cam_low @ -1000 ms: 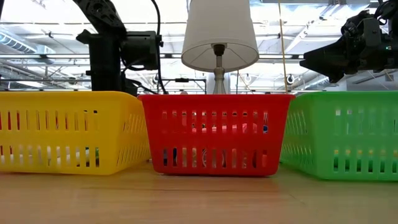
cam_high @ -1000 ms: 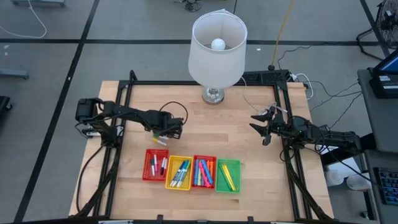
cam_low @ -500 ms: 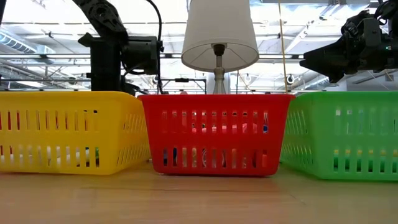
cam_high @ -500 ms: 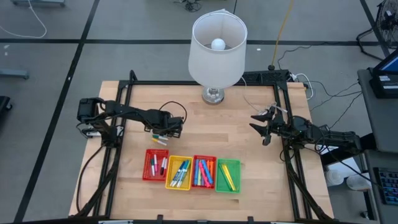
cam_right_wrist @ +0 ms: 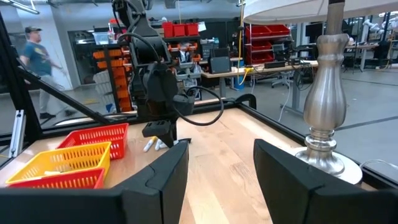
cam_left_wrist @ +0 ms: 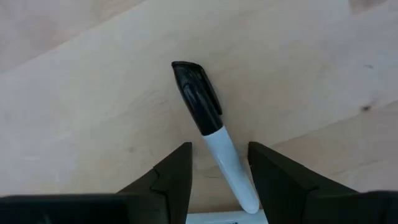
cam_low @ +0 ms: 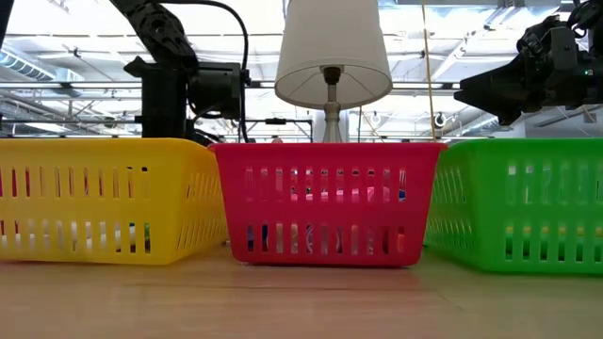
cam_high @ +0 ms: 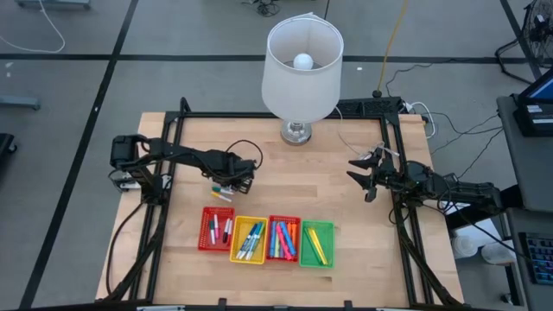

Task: Pick & Place Markers
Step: Put the small black highlighter into the left red bin

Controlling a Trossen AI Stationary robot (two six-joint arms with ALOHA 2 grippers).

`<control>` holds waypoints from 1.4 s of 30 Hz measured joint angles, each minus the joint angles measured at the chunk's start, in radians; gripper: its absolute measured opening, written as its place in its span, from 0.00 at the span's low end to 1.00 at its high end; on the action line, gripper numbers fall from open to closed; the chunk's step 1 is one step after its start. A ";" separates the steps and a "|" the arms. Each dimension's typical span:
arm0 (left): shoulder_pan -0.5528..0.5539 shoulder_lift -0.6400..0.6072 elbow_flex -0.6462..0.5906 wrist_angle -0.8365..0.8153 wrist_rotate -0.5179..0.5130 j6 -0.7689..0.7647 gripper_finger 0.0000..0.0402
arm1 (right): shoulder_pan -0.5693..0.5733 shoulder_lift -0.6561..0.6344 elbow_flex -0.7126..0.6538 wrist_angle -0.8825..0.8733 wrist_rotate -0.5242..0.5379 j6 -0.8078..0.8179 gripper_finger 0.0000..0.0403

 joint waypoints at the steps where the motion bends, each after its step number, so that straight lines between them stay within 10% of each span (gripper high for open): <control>1: 0.000 0.000 0.000 -0.005 0.003 -0.008 0.41 | 0.000 0.000 0.000 0.000 0.000 0.000 0.42; 9: 0.003 0.000 0.000 -0.033 0.018 -0.047 0.39 | 0.000 0.000 0.000 -0.001 0.000 0.000 0.42; 20: 0.002 0.000 0.000 -0.021 0.016 0.049 0.08 | 0.000 0.000 0.000 -0.001 0.000 0.000 0.42; 42: -0.001 0.001 -0.001 -0.008 -0.005 0.170 0.09 | 0.000 0.000 0.000 -0.001 0.000 0.000 0.42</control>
